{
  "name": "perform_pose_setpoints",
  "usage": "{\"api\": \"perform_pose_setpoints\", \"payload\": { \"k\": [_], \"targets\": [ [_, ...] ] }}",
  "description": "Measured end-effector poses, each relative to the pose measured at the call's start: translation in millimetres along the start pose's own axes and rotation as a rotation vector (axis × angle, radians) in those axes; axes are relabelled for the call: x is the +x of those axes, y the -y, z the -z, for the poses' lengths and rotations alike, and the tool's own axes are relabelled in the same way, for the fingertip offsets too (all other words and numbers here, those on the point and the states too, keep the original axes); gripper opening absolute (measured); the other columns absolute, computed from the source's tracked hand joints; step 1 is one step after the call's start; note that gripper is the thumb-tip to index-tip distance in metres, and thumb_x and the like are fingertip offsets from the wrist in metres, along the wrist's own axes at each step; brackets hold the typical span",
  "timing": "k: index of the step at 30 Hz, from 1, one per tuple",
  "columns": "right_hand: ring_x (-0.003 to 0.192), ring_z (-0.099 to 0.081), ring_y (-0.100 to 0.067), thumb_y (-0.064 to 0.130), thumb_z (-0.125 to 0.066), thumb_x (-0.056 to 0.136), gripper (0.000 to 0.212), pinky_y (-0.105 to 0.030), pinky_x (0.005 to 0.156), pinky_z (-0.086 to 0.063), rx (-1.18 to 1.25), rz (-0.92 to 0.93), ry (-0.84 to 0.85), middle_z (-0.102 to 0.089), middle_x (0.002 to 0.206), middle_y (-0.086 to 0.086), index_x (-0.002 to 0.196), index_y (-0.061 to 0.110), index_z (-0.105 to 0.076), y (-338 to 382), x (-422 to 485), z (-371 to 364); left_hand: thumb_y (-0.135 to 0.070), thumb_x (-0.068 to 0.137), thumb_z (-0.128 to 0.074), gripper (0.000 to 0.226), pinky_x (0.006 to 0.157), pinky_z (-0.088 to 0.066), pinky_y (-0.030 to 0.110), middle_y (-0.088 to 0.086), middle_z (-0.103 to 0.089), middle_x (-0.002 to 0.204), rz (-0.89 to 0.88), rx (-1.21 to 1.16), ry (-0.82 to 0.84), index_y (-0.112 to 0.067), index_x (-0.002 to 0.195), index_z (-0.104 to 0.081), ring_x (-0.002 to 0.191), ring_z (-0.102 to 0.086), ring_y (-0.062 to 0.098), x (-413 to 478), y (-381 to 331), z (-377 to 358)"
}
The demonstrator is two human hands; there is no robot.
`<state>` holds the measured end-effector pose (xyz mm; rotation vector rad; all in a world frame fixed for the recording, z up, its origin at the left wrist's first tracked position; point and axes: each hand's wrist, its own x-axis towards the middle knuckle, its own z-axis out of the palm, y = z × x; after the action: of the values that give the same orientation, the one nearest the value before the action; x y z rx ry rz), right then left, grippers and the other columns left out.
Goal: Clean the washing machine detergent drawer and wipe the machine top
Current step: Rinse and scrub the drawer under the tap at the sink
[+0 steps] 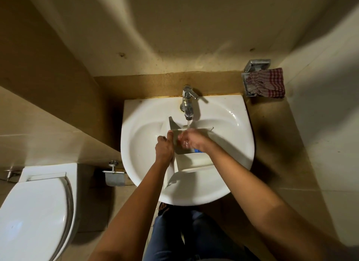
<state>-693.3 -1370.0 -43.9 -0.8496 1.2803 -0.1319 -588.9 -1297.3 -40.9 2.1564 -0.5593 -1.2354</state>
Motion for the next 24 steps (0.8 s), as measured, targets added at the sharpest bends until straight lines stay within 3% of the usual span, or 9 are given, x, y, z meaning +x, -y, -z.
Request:
{"api": "perform_pose_setpoints", "payload": {
  "k": [2, 4, 9, 15, 20, 22, 24],
  "targets": [
    [0.078, -0.062, -0.026, 0.013, -0.046, 0.093, 0.017, -0.027, 0.064, -0.046, -0.791, 0.165, -0.025, -0.062, 0.087, -0.014, 0.085, 0.006, -0.059, -20, -7, -9, -0.047, 0.102, -0.035, 0.057, 0.083, -0.033, 0.033, 0.023, -0.054, 0.127, -0.007, -0.004, -0.009, 0.002, 0.128, -0.045, 0.113, -0.051, 0.036, 0, 0, -1],
    [0.093, -0.062, -0.032, 0.019, -0.041, 0.094, 0.025, -0.033, 0.073, -0.045, -1.077, 0.295, -0.038, -0.064, 0.104, -0.015, 0.099, 0.008, -0.062, -38, -14, -22, -0.046, 0.102, -0.035, 0.056, 0.084, -0.032, 0.033, 0.023, -0.054, 0.129, -0.013, -0.013, -0.021, 0.002, 0.129, -0.044, 0.115, -0.05, 0.037, -1, 1, -1],
    [0.095, -0.061, -0.032, 0.019, -0.039, 0.094, 0.029, -0.037, 0.082, -0.049, -0.981, 0.394, -0.03, -0.064, 0.11, -0.016, 0.102, 0.006, -0.064, -52, -20, -26, -0.046, 0.101, -0.036, 0.055, 0.084, -0.034, 0.033, 0.024, -0.055, 0.126, -0.02, -0.034, -0.04, 0.003, 0.125, -0.046, 0.112, -0.051, 0.036, -3, 0, -2],
    [0.102, -0.06, -0.035, 0.032, -0.032, 0.099, 0.042, -0.036, 0.082, -0.044, -1.296, 0.43, -0.227, -0.067, 0.109, -0.015, 0.099, 0.008, -0.068, -43, -31, 0, -0.047, 0.102, -0.035, 0.056, 0.083, -0.033, 0.032, 0.023, -0.055, 0.125, -0.043, -0.009, -0.026, 0.004, 0.123, -0.047, 0.11, -0.051, 0.035, -6, -1, 0],
    [0.098, -0.059, -0.032, 0.017, -0.037, 0.094, 0.029, -0.037, 0.081, -0.046, -0.891, 0.309, 0.011, -0.064, 0.106, -0.016, 0.101, 0.004, -0.062, -44, -22, -33, -0.046, 0.101, -0.036, 0.054, 0.083, -0.033, 0.032, 0.022, -0.056, 0.122, -0.051, -0.023, -0.026, 0.004, 0.12, -0.048, 0.105, -0.051, 0.033, -6, -2, 2],
    [0.097, -0.058, -0.029, 0.023, -0.037, 0.097, 0.029, -0.035, 0.079, -0.045, -0.889, 0.356, 0.028, -0.063, 0.105, -0.013, 0.102, 0.006, -0.06, -44, -31, -21, -0.046, 0.101, -0.037, 0.054, 0.082, -0.033, 0.031, 0.021, -0.057, 0.118, -0.057, -0.02, -0.028, 0.004, 0.117, -0.049, 0.097, -0.048, 0.03, -6, -1, 2],
    [0.094, -0.058, -0.025, 0.034, -0.037, 0.098, 0.032, -0.035, 0.079, -0.047, -1.044, 0.38, 0.013, -0.064, 0.103, -0.008, 0.1, 0.013, -0.061, -39, -32, 1, -0.047, 0.101, -0.037, 0.054, 0.082, -0.033, 0.031, 0.018, -0.056, 0.112, -0.058, -0.012, -0.03, 0.003, 0.117, -0.049, 0.095, -0.047, 0.029, -7, 0, 3]
  ]
}}
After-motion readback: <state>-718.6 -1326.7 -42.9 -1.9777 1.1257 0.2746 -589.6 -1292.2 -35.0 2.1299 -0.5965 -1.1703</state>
